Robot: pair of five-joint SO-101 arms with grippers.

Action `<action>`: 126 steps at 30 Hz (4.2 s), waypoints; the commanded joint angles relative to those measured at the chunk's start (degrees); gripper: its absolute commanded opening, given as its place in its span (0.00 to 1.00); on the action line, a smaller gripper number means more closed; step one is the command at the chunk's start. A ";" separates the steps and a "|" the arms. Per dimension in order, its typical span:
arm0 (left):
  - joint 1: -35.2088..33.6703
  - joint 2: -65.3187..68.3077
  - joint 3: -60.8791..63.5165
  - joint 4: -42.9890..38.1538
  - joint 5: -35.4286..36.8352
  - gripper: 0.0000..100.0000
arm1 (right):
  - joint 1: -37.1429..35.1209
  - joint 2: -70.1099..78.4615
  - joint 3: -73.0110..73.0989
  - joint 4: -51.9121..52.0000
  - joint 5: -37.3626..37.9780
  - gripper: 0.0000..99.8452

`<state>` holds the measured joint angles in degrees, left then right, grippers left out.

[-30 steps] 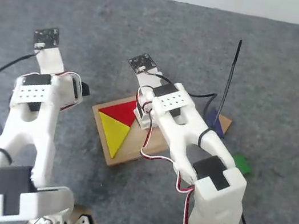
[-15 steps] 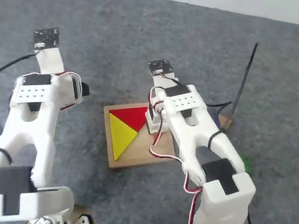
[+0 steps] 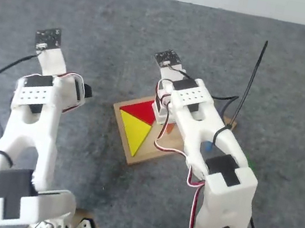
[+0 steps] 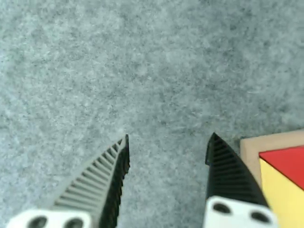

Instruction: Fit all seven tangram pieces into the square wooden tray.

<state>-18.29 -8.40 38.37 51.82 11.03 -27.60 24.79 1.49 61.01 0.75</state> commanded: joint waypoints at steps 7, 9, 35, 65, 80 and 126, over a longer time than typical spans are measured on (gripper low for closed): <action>1.67 -0.44 1.10 -2.81 -2.64 0.25 | 0.92 -4.44 -4.40 -0.66 2.46 0.19; 1.67 -0.44 1.10 -2.90 -2.73 0.25 | 0.92 -5.93 -4.31 -0.66 2.99 0.19; 2.90 -0.44 1.19 -3.08 -3.08 0.25 | 21.14 -43.30 37.98 -8.22 22.07 0.19; 3.43 -0.88 2.59 -4.13 -3.08 0.25 | 26.59 -7.52 14.15 -14.64 29.63 0.19; 3.43 -0.88 2.59 -4.13 -3.08 0.25 | 19.21 -5.49 11.60 -13.58 29.71 0.01; 3.25 -0.53 2.33 -4.22 -3.16 0.25 | -5.85 -2.07 -2.11 -7.08 10.29 0.15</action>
<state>-15.21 -8.40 41.36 48.75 8.84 -32.09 23.38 2.20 53.54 11.65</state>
